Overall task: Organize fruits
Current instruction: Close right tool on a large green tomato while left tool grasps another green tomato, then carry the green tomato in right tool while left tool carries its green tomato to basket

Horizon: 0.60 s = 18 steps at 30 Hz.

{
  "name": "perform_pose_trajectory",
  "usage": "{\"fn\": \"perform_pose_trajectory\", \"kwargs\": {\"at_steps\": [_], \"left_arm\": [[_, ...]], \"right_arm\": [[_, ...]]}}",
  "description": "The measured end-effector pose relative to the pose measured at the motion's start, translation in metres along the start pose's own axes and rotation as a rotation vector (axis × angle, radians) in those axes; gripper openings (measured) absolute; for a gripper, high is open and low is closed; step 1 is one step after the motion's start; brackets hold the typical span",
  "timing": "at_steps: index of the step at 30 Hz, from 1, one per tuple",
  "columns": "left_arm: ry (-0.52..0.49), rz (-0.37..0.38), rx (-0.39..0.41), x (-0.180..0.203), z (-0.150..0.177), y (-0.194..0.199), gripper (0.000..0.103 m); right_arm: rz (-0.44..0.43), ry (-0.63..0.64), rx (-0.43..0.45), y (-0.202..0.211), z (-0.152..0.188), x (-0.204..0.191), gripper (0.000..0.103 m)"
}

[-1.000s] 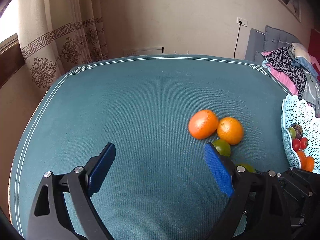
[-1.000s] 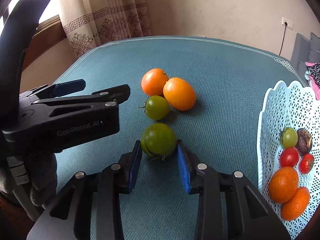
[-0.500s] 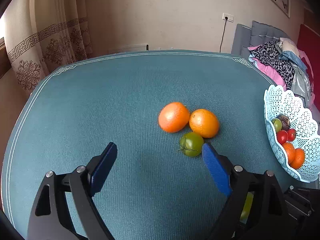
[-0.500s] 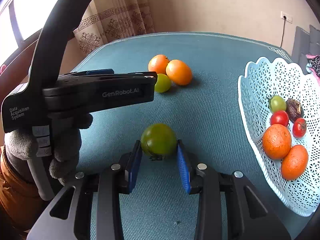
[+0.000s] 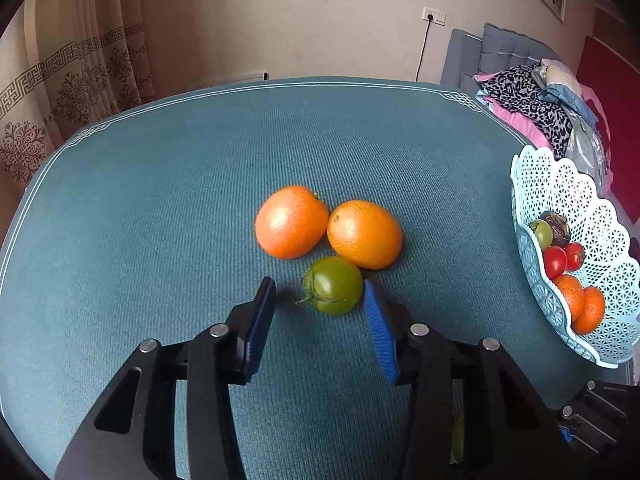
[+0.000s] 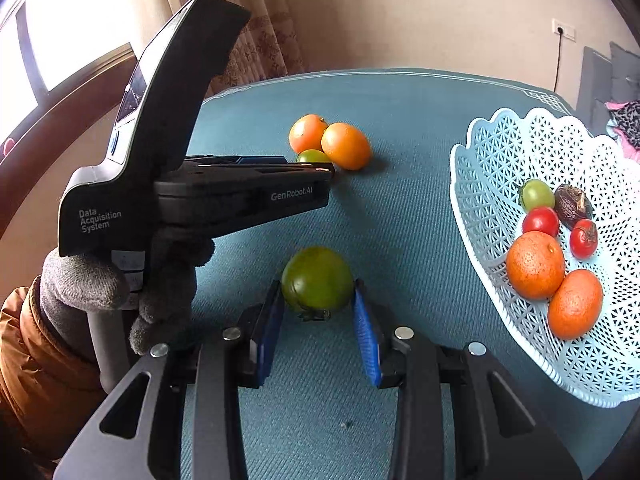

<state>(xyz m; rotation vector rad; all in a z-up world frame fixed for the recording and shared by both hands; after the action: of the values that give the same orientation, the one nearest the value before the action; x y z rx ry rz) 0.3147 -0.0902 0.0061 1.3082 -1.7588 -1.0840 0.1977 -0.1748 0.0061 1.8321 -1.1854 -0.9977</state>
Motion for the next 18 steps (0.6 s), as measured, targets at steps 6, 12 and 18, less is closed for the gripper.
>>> {"fn": "perform_pose_trajectory", "kwargs": {"at_steps": [6, 12, 18], "left_arm": [[0.007, 0.017, 0.003, -0.002, 0.003, 0.001, 0.034], [0.034, 0.017, 0.015, -0.009, 0.010, 0.011, 0.032], [0.042, 0.009, 0.038, -0.011, 0.021, 0.026, 0.031]], "right_arm": [[-0.001, -0.010, 0.009, 0.004, 0.001, 0.003, 0.035], [-0.007, -0.011, 0.017, 0.008, 0.003, 0.005, 0.035], [-0.012, -0.013, 0.029, 0.016, 0.004, 0.006, 0.035]]}}
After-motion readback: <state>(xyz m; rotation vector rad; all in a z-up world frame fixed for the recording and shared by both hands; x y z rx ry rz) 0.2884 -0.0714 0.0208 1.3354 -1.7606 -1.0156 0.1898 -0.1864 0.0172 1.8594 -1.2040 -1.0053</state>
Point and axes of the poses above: each gripper's, at about its wrist camera, not at the fingertips, and y roughly against the way its jaws point, x to its right, z to its underside, the point moved 3 cm from there along -y, roughly the way its jaws point, and after that the axes turned 15 degrees about -x, right-handed, at the moved point
